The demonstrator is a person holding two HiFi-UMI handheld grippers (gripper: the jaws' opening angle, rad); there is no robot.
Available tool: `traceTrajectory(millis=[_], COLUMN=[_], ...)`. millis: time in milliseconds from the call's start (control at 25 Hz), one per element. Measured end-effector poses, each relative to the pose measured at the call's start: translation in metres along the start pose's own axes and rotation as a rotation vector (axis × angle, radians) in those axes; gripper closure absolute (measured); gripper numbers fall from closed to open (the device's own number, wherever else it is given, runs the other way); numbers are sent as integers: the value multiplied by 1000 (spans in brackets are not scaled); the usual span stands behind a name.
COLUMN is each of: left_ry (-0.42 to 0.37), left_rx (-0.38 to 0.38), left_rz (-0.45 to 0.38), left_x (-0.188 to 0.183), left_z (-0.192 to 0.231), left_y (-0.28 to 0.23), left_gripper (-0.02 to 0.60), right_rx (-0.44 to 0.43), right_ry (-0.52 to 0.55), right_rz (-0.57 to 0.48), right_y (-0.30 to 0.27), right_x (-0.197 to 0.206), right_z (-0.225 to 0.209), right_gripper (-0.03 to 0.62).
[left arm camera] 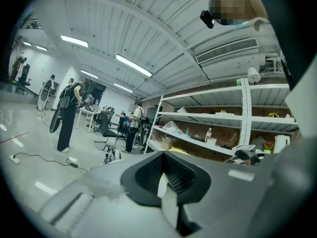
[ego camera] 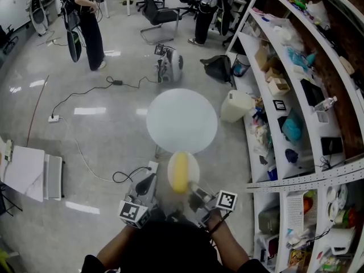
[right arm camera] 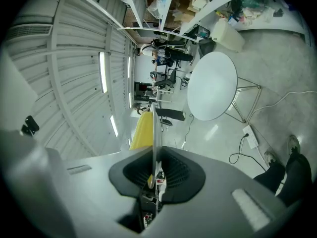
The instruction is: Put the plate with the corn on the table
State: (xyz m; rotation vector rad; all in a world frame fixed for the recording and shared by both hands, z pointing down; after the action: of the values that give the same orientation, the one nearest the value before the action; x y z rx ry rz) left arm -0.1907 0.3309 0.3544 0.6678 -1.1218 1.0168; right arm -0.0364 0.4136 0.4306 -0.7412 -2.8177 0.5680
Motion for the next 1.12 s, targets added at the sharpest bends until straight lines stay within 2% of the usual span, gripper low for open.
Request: traceTrajectory(millis=[320,640,1120], left_ry=[41,31,14], left_rx=[9,26,10], left_rz=[-13,-10,-32], left_x=[-5,-10,-23], left_z=[28,51,68], left_y=[7,6,-33], left_gripper=[575,575,577], right_rx=[-11,-13,-18], right_ry=[2,-35,-17], right_rz=[-31,-56,-30], right_y=[-21,-34,-56], right_x=[7,11,-29], right_z=[12,15,17], right_gripper=[546,546,546])
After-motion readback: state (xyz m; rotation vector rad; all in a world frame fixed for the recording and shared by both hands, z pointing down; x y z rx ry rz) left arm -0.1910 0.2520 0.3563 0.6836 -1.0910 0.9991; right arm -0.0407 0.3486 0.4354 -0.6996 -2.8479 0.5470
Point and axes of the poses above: the fingertips, and each gripper's own axes: y backward along the fingers, z to its left, x out of its underside, the point moved 2 cm from there along y, backward along the fingers, and after that the axes turned 11 degrees about x, right-handed, at the moved point
